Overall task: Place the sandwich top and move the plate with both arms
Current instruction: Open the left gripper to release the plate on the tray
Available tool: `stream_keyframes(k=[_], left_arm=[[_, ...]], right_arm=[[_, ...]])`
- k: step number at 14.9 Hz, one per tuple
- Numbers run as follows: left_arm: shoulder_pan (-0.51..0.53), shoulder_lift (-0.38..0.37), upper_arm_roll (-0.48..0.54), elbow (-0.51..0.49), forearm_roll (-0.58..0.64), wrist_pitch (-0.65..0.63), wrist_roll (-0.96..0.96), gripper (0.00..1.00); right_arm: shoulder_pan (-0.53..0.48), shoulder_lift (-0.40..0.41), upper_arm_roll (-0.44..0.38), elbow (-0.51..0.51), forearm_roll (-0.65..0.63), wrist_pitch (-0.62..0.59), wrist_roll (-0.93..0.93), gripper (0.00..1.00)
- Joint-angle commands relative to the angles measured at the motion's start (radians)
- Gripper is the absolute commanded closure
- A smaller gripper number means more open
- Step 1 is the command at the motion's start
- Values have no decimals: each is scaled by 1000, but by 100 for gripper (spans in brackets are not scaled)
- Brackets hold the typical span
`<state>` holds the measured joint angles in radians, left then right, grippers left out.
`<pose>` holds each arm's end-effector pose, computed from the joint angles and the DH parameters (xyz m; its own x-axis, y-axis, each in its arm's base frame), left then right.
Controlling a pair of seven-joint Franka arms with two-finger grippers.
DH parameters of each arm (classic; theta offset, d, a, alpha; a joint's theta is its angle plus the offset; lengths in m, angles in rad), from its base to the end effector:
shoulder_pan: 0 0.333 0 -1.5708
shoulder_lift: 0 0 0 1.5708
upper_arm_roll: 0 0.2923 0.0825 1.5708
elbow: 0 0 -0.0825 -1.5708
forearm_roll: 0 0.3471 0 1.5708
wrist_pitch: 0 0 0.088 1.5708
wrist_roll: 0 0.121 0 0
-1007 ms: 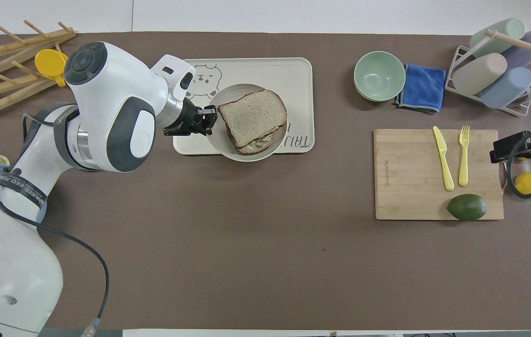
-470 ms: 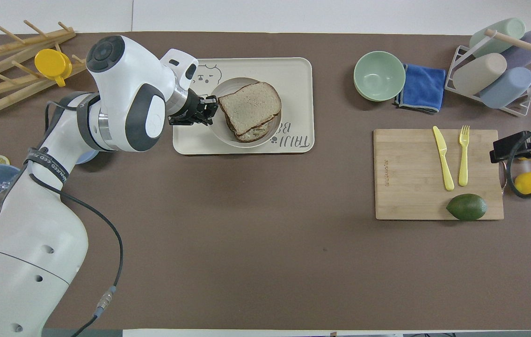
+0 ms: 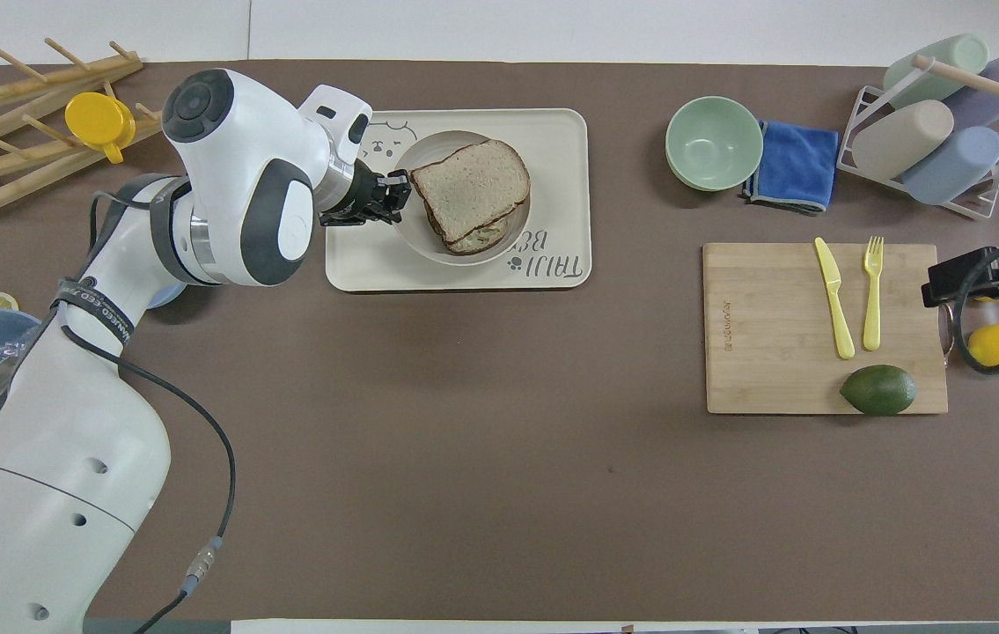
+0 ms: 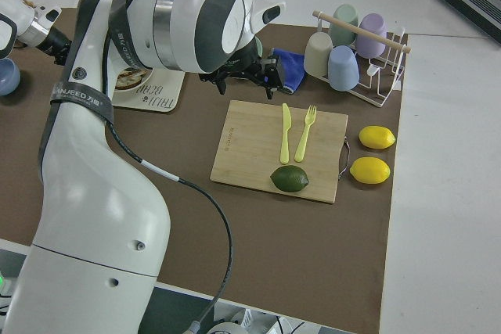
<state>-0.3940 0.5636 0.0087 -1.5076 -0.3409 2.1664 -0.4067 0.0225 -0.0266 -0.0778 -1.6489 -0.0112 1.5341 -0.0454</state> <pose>0.6146 -0.2686 0.3323 0.9805 0.1896 -0.0522 0.1966 -0.9360 0.2921 0.5017 -0.0296 0.5636 0.9960 -0.0099 -0.0885 -0.0095 -0.9999 0.0051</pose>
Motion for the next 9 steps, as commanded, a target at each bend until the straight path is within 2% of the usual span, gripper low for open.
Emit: stream_keyframes(k=[1,7,8,9], left_arm=[[-6,2,0,-28,-7,55,3,100],[-12,-2,0,-59,-7,107,9,100],[-11,-5,2,-69,-6,109,22,92],[-11,-8,2,-78,-7,110,49,71]], right_arm=[[-4,-1,4,0,-4,-8,21,0],[-4,-1,4,0,-4,-8,21,0],[-4,-1,3,1,-4,-8,19,0],[-4,-1,3,0,-4,-8,21,0]])
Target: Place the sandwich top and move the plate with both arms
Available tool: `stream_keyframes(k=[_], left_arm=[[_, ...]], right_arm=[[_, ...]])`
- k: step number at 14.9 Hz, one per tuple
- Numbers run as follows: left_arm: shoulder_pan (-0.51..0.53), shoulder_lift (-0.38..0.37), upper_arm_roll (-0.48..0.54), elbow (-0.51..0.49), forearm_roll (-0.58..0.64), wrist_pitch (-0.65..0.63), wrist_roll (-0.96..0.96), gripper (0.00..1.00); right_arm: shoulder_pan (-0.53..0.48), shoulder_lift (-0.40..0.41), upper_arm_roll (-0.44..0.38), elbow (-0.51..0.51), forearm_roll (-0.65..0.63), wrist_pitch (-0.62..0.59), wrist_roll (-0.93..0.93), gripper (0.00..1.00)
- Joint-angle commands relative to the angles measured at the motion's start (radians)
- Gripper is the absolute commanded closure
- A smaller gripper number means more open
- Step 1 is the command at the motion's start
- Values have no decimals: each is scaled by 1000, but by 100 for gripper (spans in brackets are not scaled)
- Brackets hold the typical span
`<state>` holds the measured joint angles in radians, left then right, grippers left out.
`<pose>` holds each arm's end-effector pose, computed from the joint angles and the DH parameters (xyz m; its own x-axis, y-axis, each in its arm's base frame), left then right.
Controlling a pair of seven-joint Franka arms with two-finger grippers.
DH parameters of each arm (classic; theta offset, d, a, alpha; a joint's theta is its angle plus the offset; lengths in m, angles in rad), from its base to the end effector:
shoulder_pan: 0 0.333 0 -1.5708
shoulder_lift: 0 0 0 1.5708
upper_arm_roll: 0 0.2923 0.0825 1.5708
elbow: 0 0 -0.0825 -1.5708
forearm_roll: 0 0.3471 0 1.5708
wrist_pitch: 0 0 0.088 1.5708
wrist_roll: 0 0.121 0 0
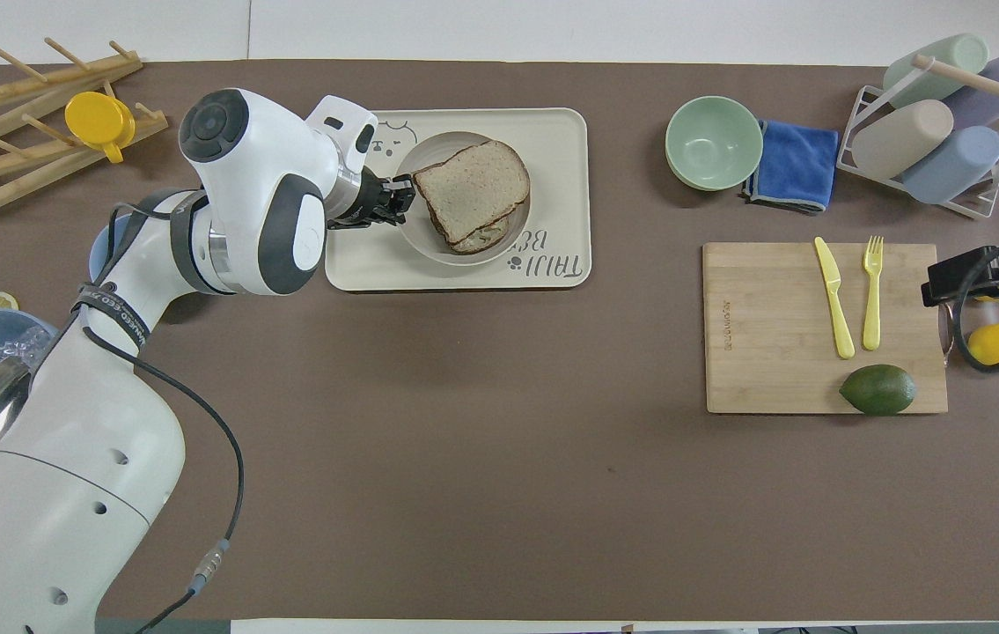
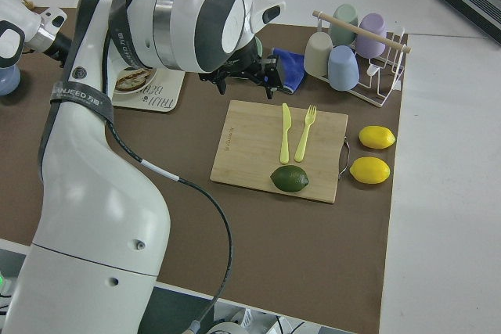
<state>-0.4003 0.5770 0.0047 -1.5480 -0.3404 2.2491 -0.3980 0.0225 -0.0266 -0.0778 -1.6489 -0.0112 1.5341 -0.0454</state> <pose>0.6136 -0.2709 0.3132 0.9805 0.1951 -0.0227 0.1930 -0.9356 0.2958 0.5017 -0.0296 0.5636 0.9960 -0.0099 -0.0885 -0.0095 -0.9999 0.0051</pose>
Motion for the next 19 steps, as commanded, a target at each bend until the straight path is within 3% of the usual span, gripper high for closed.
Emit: stream_keyframes(k=[1,2,6,8,10,14,19], left_arm=[[-5,-25,6,-46,-8,24,59,56],[-5,-26,6,-52,-6,24,62,44],[1,-29,9,-40,26,-38,62,19],[6,-28,9,-18,58,-81,62,0],[8,-34,14,-7,58,-94,61,0],[35,-146,61,-9,83,-189,62,0],[100,-275,69,-9,228,-353,65,0]], right_arm=[[-4,-1,3,0,-4,-8,21,0],[-4,-1,3,0,-4,-8,21,0],[-4,-1,3,1,-4,-8,21,0],[-4,-1,3,0,-4,-8,19,0],[-4,-1,4,0,-4,-8,19,0],[-4,-1,4,0,-4,-8,19,0],[-4,-1,3,0,-4,-8,21,0]])
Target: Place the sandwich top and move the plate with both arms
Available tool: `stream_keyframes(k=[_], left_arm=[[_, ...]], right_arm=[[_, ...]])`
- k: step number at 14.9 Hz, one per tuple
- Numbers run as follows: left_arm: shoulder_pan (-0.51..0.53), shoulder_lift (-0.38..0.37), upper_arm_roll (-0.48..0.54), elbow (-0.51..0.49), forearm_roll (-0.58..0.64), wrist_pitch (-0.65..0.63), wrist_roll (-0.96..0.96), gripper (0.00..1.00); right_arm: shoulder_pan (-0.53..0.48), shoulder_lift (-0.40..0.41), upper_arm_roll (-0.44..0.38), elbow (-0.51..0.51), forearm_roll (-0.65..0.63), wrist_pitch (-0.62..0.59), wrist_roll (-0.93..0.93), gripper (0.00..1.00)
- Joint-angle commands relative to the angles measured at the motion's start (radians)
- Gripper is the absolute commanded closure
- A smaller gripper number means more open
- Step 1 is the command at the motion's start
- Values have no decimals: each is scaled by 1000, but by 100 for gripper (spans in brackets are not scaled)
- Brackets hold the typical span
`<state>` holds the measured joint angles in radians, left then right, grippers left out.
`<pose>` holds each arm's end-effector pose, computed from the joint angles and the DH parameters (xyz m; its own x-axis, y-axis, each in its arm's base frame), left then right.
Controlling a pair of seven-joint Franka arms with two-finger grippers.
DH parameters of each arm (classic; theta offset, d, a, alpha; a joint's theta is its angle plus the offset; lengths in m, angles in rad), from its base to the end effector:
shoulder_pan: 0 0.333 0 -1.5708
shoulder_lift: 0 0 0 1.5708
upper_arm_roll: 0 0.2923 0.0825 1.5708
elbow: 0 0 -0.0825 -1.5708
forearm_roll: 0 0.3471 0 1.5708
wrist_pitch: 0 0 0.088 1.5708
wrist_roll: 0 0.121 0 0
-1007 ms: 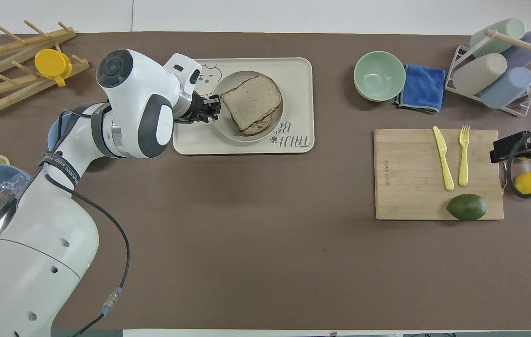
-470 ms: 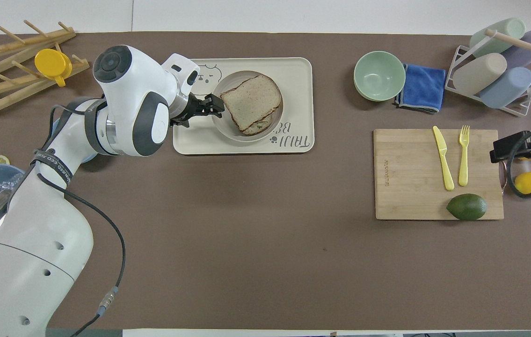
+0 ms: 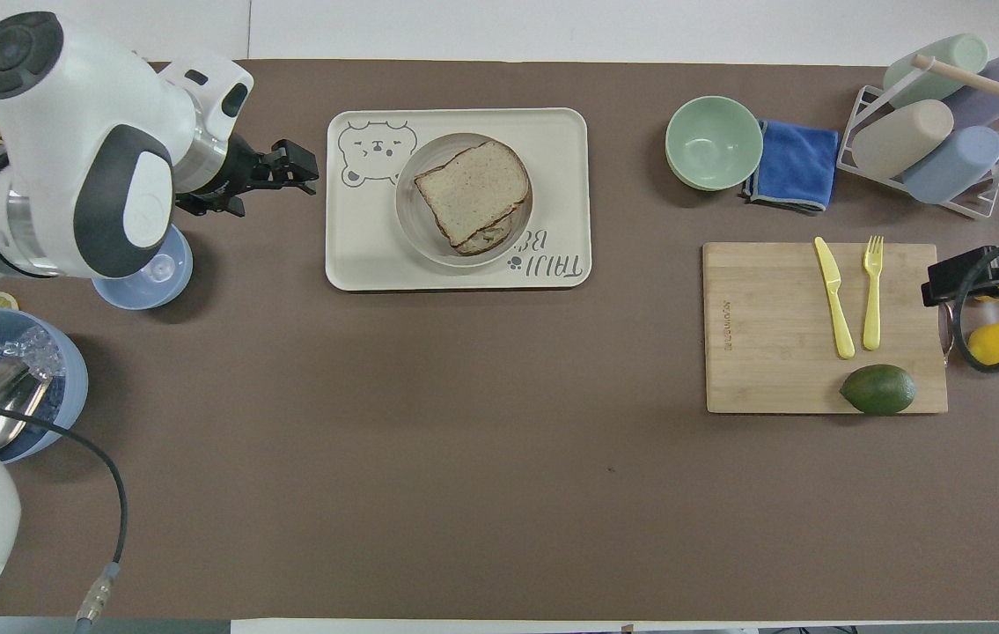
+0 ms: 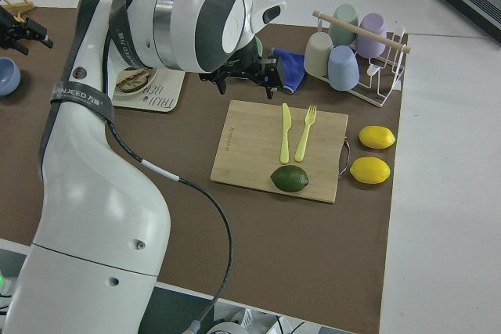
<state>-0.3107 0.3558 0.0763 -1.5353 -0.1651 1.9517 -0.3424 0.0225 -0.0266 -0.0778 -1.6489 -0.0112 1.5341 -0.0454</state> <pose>0.6083 -0.1645 0.4331 0.9872 0.1593 0.0114 0.1561 -0.9775 0.1418 0.5017 -0.0296 0.5636 0.9960 -0.0099 -0.0885 -0.0095 -0.9999 0.0051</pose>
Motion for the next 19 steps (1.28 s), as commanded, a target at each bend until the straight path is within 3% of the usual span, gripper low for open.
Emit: stream_keyframes(k=[1,4,9,15,19], left_arm=[[13,-75,-3,-20,93,-81,20,0],[45,-127,-3,-23,137,-138,83,0],[163,-265,-3,-46,142,-308,347,0],[153,-376,-6,-80,194,-436,356,0],[151,-397,-10,-97,194,-416,347,0]], right_arm=[[-4,-1,3,0,-4,-8,19,0],[-3,-1,4,0,-4,-8,21,0],[-4,-1,3,0,-4,-8,21,0],[-4,-1,3,0,-4,-8,21,0],[-4,-1,3,0,-4,-8,21,0]])
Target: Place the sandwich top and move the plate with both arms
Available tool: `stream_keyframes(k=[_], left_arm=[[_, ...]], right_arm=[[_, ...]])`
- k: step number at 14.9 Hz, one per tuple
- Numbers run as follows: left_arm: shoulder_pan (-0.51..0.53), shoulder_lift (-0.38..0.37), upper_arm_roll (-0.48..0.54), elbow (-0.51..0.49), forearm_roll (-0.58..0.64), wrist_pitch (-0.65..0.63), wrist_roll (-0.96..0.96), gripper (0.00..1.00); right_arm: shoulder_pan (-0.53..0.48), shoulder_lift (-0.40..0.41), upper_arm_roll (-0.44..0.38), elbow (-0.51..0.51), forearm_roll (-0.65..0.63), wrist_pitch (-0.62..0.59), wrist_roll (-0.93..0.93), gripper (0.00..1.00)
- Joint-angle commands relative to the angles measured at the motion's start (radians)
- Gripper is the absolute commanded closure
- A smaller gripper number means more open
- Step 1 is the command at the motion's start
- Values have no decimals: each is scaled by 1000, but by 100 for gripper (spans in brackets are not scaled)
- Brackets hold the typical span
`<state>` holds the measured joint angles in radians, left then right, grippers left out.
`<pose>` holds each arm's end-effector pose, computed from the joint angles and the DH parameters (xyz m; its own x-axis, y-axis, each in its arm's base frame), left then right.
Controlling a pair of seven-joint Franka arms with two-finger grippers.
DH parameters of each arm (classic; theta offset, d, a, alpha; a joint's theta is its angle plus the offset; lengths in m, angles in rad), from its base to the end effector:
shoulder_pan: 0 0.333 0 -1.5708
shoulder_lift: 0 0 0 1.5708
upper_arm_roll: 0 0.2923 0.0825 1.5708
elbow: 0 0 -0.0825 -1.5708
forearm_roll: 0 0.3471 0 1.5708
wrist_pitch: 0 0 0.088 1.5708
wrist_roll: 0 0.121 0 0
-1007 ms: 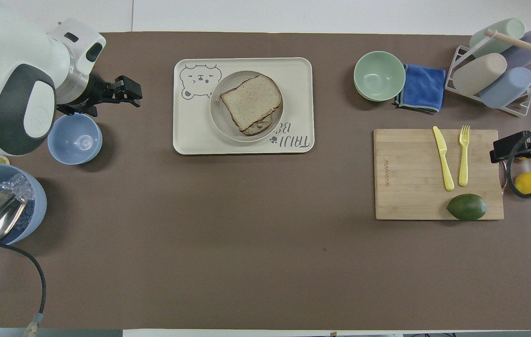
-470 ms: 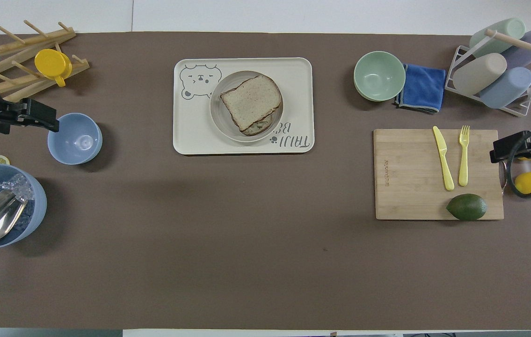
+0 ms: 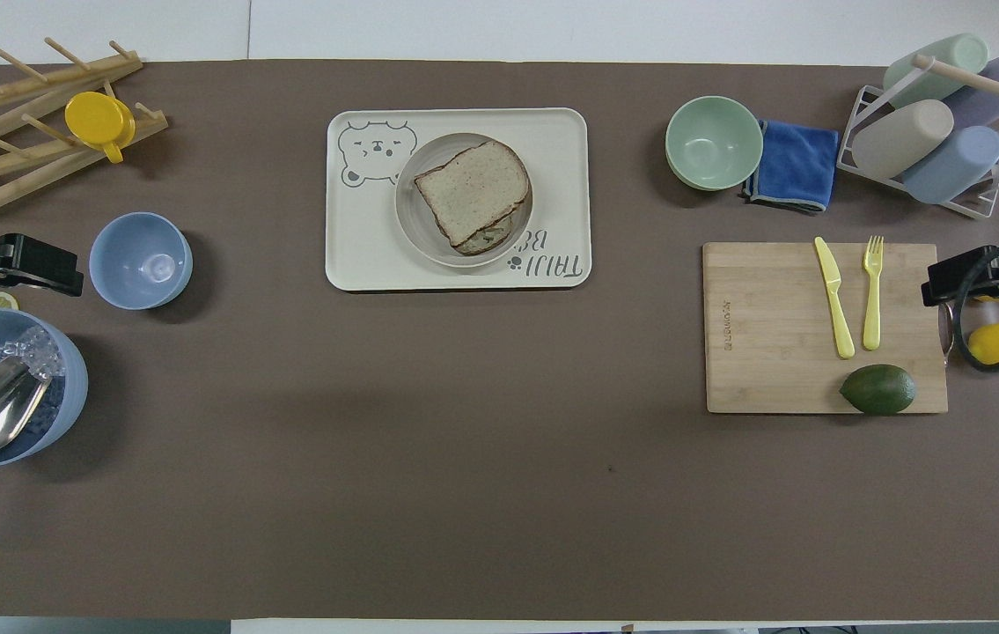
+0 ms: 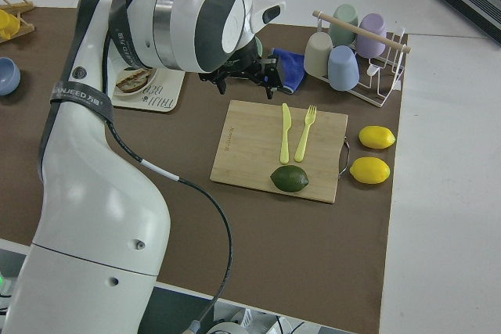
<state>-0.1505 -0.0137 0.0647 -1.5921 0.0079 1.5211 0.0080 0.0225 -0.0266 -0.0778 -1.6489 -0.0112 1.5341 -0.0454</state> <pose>0.5054 -0.0423 0.5804 0.9940 -0.0932 -0.0574 -0.0937 -0.9956 -0.0066 0.5017 -0.0296 0.5636 0.9960 -0.0099 -0.0885 -0.0095 -0.9999 0.0051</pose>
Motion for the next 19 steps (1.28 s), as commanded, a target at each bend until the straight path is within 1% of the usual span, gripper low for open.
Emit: stream_keyframes(k=[1,4,6,9,19], left_arm=[[-9,-28,1,-38,20,14,-5,0],[-17,-37,-5,-58,20,1,-14,0],[-15,-48,-11,-92,20,33,-19,0],[-6,-38,-23,-80,20,74,-19,0],[0,-41,-39,-85,12,70,-20,0]], right_arm=[[-4,-1,3,1,-4,-8,21,0],[-4,-1,4,0,-4,-8,21,0],[-3,-1,4,0,-4,-8,21,0],[-4,-1,3,0,-4,-8,21,0],[-4,-1,3,0,-4,-8,21,0]])
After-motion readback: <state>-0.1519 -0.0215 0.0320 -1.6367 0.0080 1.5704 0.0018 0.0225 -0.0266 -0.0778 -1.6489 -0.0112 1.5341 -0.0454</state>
